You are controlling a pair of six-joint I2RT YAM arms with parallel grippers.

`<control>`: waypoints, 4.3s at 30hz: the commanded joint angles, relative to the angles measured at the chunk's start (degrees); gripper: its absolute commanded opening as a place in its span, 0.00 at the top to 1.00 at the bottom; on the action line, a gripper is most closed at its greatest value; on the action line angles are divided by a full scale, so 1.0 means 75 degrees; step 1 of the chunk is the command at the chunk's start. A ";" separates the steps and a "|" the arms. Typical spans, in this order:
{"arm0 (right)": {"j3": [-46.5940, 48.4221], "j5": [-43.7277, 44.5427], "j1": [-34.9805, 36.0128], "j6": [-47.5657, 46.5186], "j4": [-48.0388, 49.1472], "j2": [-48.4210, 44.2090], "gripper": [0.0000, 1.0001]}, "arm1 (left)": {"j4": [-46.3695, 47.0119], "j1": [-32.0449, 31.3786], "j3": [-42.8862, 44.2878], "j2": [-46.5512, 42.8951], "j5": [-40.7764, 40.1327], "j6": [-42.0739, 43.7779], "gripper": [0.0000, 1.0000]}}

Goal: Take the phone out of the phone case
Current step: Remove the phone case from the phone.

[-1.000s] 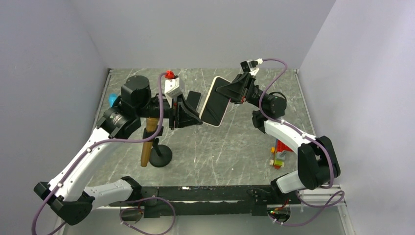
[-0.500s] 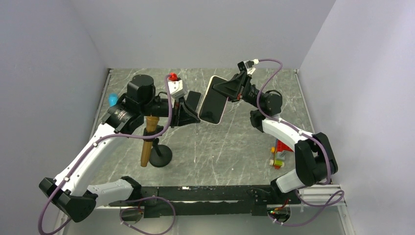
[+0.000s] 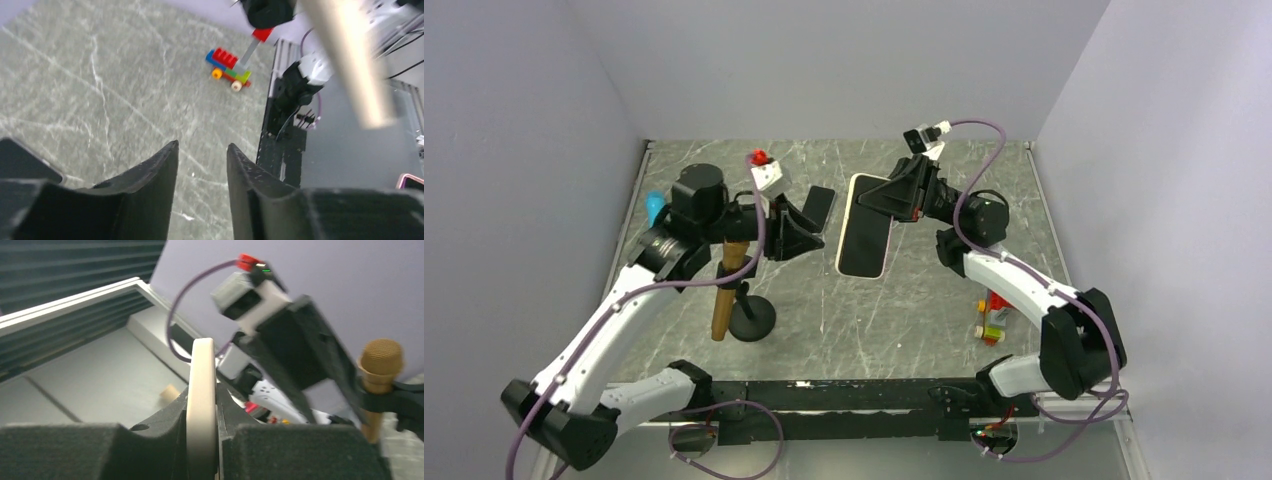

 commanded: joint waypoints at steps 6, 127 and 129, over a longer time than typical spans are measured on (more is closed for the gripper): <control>-0.0163 0.0373 -0.0631 -0.3152 -0.2842 -0.1098 1.00 | 0.2257 -0.0033 -0.0818 -0.1189 0.0845 -0.2686 0.07; -0.0227 0.1364 -0.0664 -0.4461 -0.5517 -0.2075 1.00 | 0.3946 -0.0583 -0.1784 -0.1449 0.0497 -0.5567 0.25; -0.0202 0.1396 -0.0599 -0.4481 -0.5529 -0.2076 1.00 | 0.4155 -0.0619 -0.1831 -0.1420 0.0361 -0.5748 0.27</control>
